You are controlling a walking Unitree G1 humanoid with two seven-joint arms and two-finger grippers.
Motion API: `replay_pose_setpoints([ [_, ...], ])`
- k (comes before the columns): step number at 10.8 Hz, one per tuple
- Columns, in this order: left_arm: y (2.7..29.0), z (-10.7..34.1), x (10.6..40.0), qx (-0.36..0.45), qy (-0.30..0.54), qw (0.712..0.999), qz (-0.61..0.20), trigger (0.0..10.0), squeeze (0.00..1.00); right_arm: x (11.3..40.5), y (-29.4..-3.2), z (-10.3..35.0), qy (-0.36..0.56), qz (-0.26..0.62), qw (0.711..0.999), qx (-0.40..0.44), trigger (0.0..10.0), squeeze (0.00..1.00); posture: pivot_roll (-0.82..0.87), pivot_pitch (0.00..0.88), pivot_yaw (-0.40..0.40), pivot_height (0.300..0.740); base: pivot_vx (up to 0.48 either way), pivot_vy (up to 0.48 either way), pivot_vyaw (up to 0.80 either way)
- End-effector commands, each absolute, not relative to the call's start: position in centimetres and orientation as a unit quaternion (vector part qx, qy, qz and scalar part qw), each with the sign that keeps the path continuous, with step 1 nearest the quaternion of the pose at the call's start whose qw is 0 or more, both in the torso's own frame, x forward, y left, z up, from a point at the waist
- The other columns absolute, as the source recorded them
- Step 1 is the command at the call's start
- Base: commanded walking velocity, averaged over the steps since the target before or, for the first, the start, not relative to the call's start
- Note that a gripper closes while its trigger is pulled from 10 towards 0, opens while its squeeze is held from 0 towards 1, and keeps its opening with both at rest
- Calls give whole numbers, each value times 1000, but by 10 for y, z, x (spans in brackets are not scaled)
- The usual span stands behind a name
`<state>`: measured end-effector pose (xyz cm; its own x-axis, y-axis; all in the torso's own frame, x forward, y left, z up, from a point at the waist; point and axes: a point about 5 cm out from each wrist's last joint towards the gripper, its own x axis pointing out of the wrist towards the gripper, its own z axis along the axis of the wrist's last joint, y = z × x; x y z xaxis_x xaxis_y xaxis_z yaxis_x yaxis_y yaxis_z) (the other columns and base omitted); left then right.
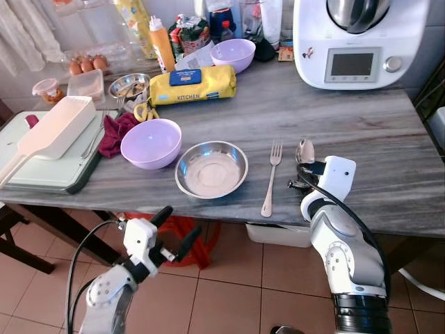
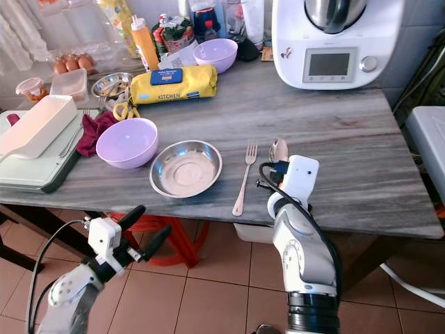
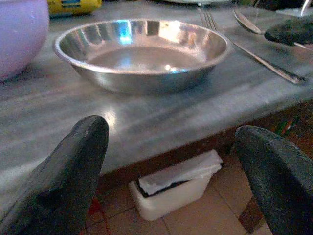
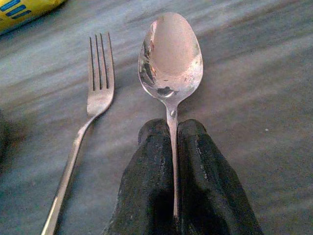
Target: Setting the table
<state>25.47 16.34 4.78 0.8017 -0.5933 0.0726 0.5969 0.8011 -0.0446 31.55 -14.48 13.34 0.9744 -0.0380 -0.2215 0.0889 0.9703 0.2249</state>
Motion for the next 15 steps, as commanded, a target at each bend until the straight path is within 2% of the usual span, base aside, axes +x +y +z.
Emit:
replay_pose_setpoints([
  [1,172,48,255,-32,-31,952,-303,10000,0,318,-137,136,106,-18,987,118,10000,0,-90,131,139,740,0,0,0],
  [11,172,48,255,-32,-31,952,-303,10000,0,318,-137,136,106,-18,987,118,10000,0,-90,131,139,740,0,0,0],
  [12,175,109,271,-27,-99,933,-346,10000,0,319,-139,128,115,-22,987,111,10000,0,-86,126,137,740,0,0,0],
  [13,172,135,271,-23,-122,920,-372,10000,0,318,-141,125,119,-25,987,108,10000,0,-86,126,137,740,0,0,0],
  [15,166,135,268,-24,-126,919,-373,10000,0,317,-143,124,121,-28,987,105,10000,0,-89,127,135,740,0,0,0],
])
